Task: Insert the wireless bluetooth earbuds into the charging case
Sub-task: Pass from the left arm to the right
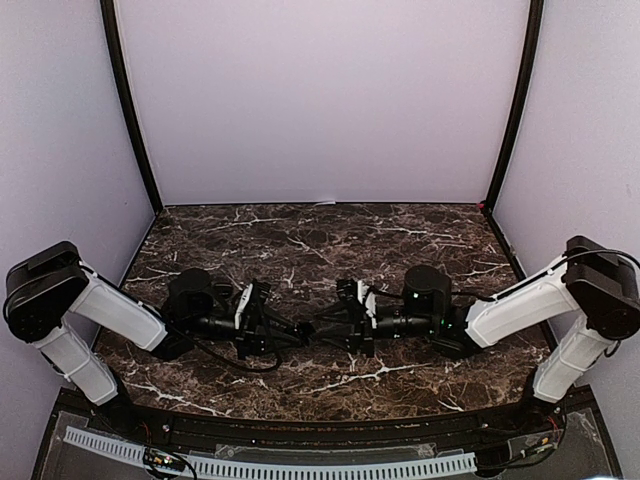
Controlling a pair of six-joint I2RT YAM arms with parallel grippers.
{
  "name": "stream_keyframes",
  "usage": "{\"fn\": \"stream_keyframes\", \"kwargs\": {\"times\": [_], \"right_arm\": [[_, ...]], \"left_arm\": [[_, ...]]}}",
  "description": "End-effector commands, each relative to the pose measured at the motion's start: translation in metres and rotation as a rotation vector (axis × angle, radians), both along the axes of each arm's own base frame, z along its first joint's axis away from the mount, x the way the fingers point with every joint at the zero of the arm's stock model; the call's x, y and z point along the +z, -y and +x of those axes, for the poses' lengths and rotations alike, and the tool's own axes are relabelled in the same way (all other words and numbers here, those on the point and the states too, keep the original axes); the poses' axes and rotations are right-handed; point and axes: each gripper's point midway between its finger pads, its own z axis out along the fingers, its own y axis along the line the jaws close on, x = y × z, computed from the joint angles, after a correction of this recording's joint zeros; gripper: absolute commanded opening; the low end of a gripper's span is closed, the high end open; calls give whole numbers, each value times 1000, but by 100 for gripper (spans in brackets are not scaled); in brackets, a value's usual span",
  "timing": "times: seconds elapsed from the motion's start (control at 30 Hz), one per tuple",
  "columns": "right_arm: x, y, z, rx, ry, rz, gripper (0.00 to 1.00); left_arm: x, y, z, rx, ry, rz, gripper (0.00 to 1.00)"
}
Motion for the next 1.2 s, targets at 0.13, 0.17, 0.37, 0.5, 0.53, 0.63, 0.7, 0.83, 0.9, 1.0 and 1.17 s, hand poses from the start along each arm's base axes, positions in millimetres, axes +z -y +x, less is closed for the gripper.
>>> {"fn": "stream_keyframes", "kwargs": {"times": [0.13,0.17,0.37,0.5,0.53,0.63,0.7,0.83,0.9,1.0,1.17], "right_arm": [[-14,-15,4,-31,5,-53,37],[-15,-16,6,-42,4,-61,36],[-16,-17,8,-52,0,-65,22],[-15,-16,9,-60,3,-62,16],[-14,-15,9,-63,3,-60,15],[-14,-14,11,-80,4,-57,13],[-14,-13,14,-100,5,-54,11],[-13,-11,22,-146,2,-50,8],[-12,-10,25,-168,4,-47,7],[-12,-7,29,-194,7,-46,5],[-12,-5,33,-227,10,-46,4]], "left_arm": [[11,0,-4,-1,61,-34,17],[10,0,-4,0,61,-33,17],[9,0,-4,-2,64,-31,17],[8,1,-3,6,61,-27,21],[7,1,-2,11,59,-24,23],[7,1,0,22,60,-21,26],[6,1,0,23,57,-18,26],[3,3,9,66,51,-5,27],[3,3,10,69,46,-2,28],[0,4,12,81,40,8,34],[-4,5,18,109,32,24,47]]}}
